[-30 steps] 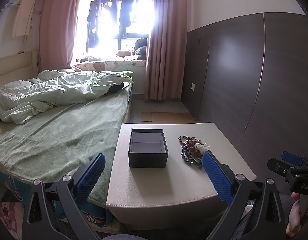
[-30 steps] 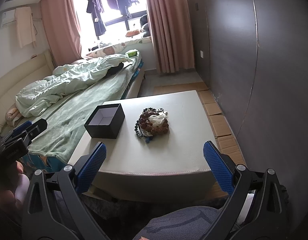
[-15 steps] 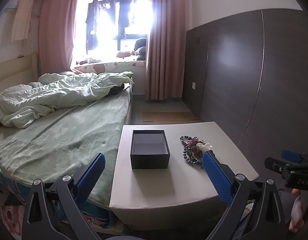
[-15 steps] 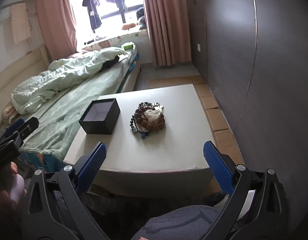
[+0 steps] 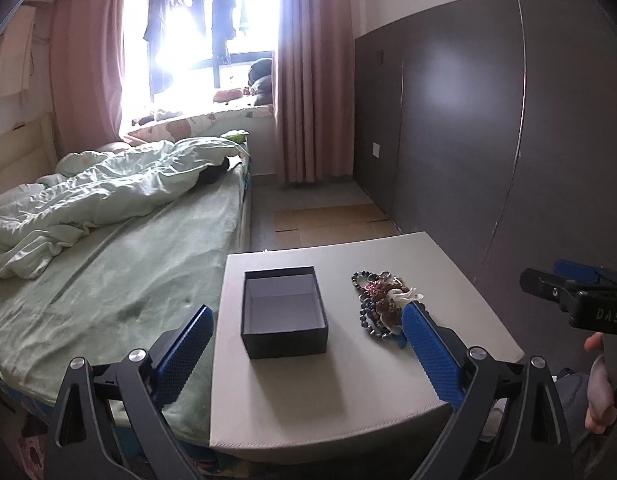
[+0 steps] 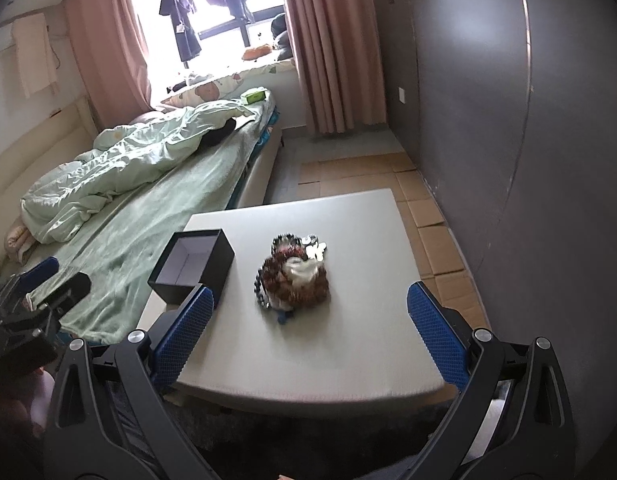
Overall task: Organize jewelry
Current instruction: 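Reach the left gripper into the jewelry pile and grasp the brown bead bracelet, then carry the brown bracelet into the black box with the left gripper while the right grasps the white translucent piece, then lower the white piece into the box with the right gripper while the left opens and withdraws, then move the left gripper over the blue bead bracelets beside the box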
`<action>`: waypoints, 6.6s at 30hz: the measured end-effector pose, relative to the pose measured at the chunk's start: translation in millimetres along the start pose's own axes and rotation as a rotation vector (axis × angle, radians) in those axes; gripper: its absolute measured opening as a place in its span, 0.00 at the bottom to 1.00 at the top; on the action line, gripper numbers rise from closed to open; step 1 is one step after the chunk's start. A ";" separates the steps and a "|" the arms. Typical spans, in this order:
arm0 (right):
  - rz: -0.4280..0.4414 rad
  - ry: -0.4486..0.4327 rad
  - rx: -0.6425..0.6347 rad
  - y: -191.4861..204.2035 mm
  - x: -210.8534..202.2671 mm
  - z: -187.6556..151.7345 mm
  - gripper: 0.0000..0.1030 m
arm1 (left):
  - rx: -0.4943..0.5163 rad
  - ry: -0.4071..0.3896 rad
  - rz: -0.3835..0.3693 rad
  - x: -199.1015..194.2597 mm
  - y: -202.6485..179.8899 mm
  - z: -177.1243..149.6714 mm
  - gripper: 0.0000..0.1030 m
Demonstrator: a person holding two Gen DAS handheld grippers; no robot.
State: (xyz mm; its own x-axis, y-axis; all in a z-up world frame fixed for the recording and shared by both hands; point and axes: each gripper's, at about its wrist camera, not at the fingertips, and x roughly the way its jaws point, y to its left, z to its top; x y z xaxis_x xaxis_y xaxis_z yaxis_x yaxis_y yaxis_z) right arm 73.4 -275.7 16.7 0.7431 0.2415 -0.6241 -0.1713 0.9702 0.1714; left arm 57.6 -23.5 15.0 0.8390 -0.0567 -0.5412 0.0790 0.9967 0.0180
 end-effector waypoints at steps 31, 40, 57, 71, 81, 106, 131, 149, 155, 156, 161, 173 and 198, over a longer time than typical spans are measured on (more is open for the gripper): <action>0.125 0.254 0.238 -55.7 139.5 27.7 0.68 | -0.052 0.418 -0.243 190.1 -37.2 38.1 0.51; 0.170 0.318 0.331 -68.2 160.5 19.8 0.68 | -0.058 0.528 -0.292 242.1 -58.3 21.4 0.49; 0.258 0.400 0.420 -74.6 182.6 12.1 0.68 | -0.135 0.558 -0.344 260.6 -51.8 13.8 0.17; 0.259 0.391 0.426 -73.9 180.0 10.6 0.68 | -0.266 0.386 -0.443 209.1 -13.9 56.4 0.17; 0.268 0.448 0.312 -26.5 199.2 7.7 0.68 | -0.308 0.310 -0.416 186.0 11.6 72.5 0.17; 0.312 0.375 0.126 42.5 178.8 14.4 0.02 | -0.351 0.264 -0.275 145.6 78.3 64.2 0.17; 0.481 0.266 0.051 127.2 174.2 63.6 0.02 | -0.398 0.272 -0.125 138.2 135.6 41.4 0.45; 0.295 0.280 0.168 48.0 166.0 54.8 0.65 | -0.302 0.256 -0.145 139.1 101.7 46.4 0.72; 0.258 0.297 0.218 15.7 162.7 50.0 0.65 | -0.250 0.269 -0.180 144.6 70.1 47.8 0.71; 0.248 0.303 0.227 10.7 162.9 48.4 0.65 | -0.244 0.272 -0.188 145.9 65.0 47.6 0.71; 0.228 0.311 0.267 -13.8 159.1 44.8 0.65 | -0.208 0.312 -0.237 158.1 33.4 44.7 0.68; 0.191 0.298 0.372 -71.0 154.7 41.0 0.65 | -0.166 0.417 -0.323 194.7 -25.5 33.7 0.68; 0.205 0.315 0.500 -122.9 165.2 31.8 0.65 | -0.132 0.554 -0.172 254.7 -82.0 0.6 0.78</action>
State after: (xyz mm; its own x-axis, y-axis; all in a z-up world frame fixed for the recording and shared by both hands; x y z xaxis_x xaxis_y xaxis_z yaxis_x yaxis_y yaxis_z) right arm 237.8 -355.6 -83.3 0.4875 0.4902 -0.7226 0.0896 0.7951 0.5998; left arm 265.2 -119.7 -123.9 0.4110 -0.2145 -0.8860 0.0912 0.9767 -0.1941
